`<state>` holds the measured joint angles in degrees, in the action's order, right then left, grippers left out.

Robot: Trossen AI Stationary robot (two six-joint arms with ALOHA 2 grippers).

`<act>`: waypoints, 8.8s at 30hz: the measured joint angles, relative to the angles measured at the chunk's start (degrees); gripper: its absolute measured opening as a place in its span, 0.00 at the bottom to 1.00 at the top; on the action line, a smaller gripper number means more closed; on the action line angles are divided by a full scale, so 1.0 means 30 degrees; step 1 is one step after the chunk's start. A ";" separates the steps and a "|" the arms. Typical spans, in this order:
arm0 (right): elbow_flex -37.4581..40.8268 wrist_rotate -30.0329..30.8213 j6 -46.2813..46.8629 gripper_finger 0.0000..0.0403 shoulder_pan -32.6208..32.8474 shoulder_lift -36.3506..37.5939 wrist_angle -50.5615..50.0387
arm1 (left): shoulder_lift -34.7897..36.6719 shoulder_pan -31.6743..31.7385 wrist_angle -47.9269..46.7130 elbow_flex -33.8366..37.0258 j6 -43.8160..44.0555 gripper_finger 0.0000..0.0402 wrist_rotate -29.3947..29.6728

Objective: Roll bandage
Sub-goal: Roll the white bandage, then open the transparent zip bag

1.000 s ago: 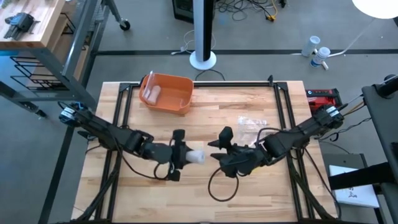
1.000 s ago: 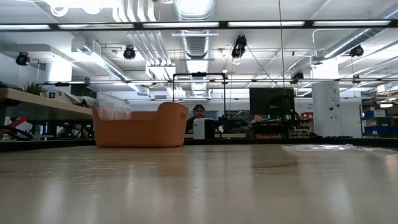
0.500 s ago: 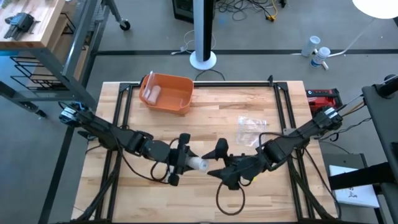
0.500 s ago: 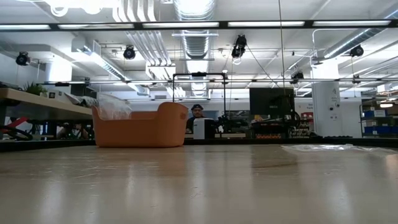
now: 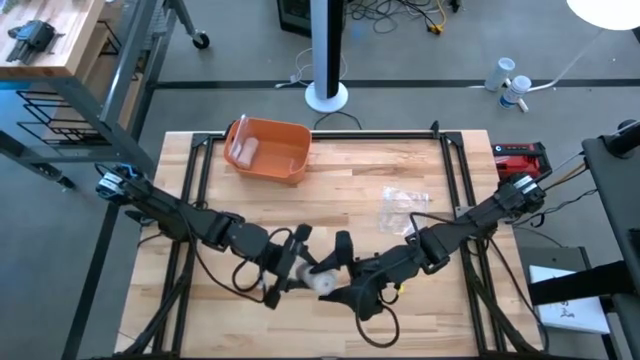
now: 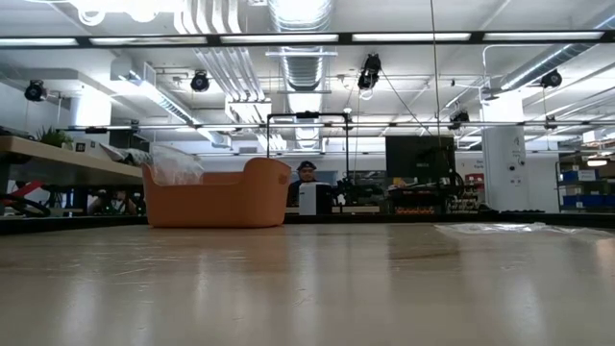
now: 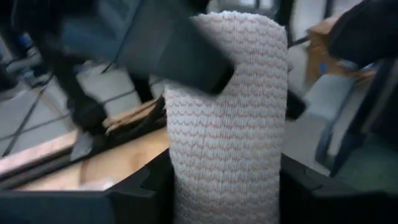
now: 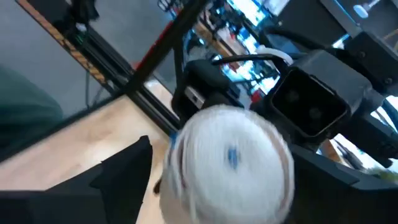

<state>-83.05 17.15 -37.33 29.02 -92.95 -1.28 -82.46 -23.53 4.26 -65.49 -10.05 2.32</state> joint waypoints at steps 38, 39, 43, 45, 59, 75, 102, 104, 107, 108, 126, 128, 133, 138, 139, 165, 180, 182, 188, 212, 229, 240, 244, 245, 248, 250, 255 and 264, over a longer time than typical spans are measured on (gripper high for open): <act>0.0007 0.3558 0.8000 0.34 -0.0334 0.0634 0.0538 | 0.0017 0.0012 0.1561 -0.0080 -0.0606 0.63 0.5169; 0.0007 0.3507 0.8078 0.33 -0.0345 0.0634 0.0481 | 0.0021 0.0008 0.1229 -0.0080 -0.0598 0.61 0.5146; 0.0007 0.3374 0.7914 0.34 -0.0330 0.0724 -0.0444 | 0.0000 0.0015 0.0436 -0.0080 -0.0524 0.47 0.4560; 0.0006 0.3336 0.8306 0.35 -0.0323 0.0898 -0.1022 | 0.0000 0.0015 0.0416 -0.0080 -0.0484 0.38 0.4556; 0.0300 0.1824 0.7296 0.60 -0.0316 0.0982 -0.0481 | 0.0000 -0.0036 0.0378 -0.0080 -0.0451 0.36 0.4388; 0.2110 0.3164 0.7437 0.50 -0.0818 0.0962 0.5187 | 0.0029 -0.0019 0.1411 -0.0095 -0.0354 0.40 0.4711; 0.2090 0.3358 0.8105 0.38 -0.0818 0.1246 0.3510 | 0.0780 -0.0226 0.0375 -0.0095 0.0008 0.35 0.5984; 0.1877 0.3365 0.8102 0.41 -0.0811 0.1246 0.3101 | 0.0780 -0.0226 0.0483 -0.0095 0.0130 0.28 0.6008; 0.1459 0.3438 0.8123 0.46 -0.0820 0.1269 0.2099 | 0.0800 -0.0228 0.0709 -0.0095 0.0251 0.27 0.6663; 0.1450 0.3502 0.8113 0.48 -0.0840 0.1282 0.2011 | 0.0836 -0.0233 0.0674 -0.0095 0.0404 0.27 0.6968; 0.8744 0.8264 1.5150 0.51 -0.4438 0.6106 -0.4225 | 0.3446 -0.0346 -0.3099 0.0370 0.0723 0.30 0.7208; 0.9288 0.7582 1.9251 0.49 -0.6596 0.6129 -0.7894 | 0.3380 0.0101 -0.2881 0.1000 0.0837 0.31 0.9064; 1.1539 0.3071 2.2422 0.42 -1.0926 0.5020 -1.2392 | 0.2151 0.2426 -0.2339 0.2549 0.3395 0.31 0.7161; 1.3448 -0.0240 2.1714 0.33 -1.2435 0.3627 -1.2337 | 0.0146 0.4580 -0.2274 0.2890 0.5779 0.31 0.6331; 1.3607 -0.0860 2.1629 0.30 -1.2439 0.3299 -1.2314 | -0.0297 0.4910 -0.2266 0.2817 0.6099 0.31 0.6372; 0.7524 -0.0500 1.7887 0.00 -0.7518 0.4203 -1.4143 | -0.4758 0.6572 -0.1346 0.1836 0.6673 0.52 0.3684; 1.1746 -0.5908 1.8325 0.18 -0.6086 0.4632 -0.6886 | -0.4223 0.6634 -0.9843 0.0872 0.9719 0.60 0.6038; 1.1559 -0.6196 1.9188 0.25 -0.5590 0.4270 -0.6931 | -0.4068 0.6607 -0.9702 0.0514 1.0365 0.60 0.5918; 1.1562 -0.4669 2.0907 0.39 -0.3591 0.4013 -0.8668 | -0.4584 0.5993 -0.3092 0.0674 1.1730 0.60 0.5054; 1.0708 0.0024 3.5063 0.58 0.4021 0.3970 -1.3457 | -1.6099 0.5569 -0.2475 -0.9380 0.2270 0.64 0.5056; 1.0338 0.0809 3.4749 0.57 0.4201 0.3949 -1.4493 | -1.8094 0.5554 0.0131 -1.0594 0.2259 0.67 0.4270; 1.0316 0.0845 3.4497 0.59 0.4201 0.3978 -1.4935 | -1.9088 0.6011 0.1869 -1.0186 0.1586 0.65 0.5068; 1.0316 0.0852 3.4481 0.59 0.4201 0.3978 -1.4948 | -1.8971 0.6020 0.0372 -1.0245 0.1479 0.60 0.5547; 1.0313 0.0853 3.4507 0.59 0.4201 0.3978 -1.4949 | -1.8765 0.6003 -0.0213 -1.0236 0.1476 0.58 0.5878; 1.0310 0.0859 3.4603 0.57 0.4201 0.3978 -1.4924 | -1.8126 0.5994 -0.2051 -1.0200 0.0707 0.52 0.6165; 1.0312 0.0907 3.4591 0.56 0.4201 0.3982 -1.4888 | -1.7555 0.5858 -0.3470 -1.0148 0.0124 0.48 0.6131; 1.0316 0.1734 3.4414 0.58 0.4201 0.3934 -1.4768 | -1.6476 0.5421 -0.5680 -1.0032 -0.0696 0.42 0.5928; 1.0316 0.2595 3.4162 0.60 0.4194 0.3934 -1.4408 | -1.6734 0.5355 -0.2369 -0.8530 -0.0891 0.49 0.5130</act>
<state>-52.10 24.93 65.16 41.60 -81.14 -44.50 -132.66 -7.46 -2.85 -91.08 -12.72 17.71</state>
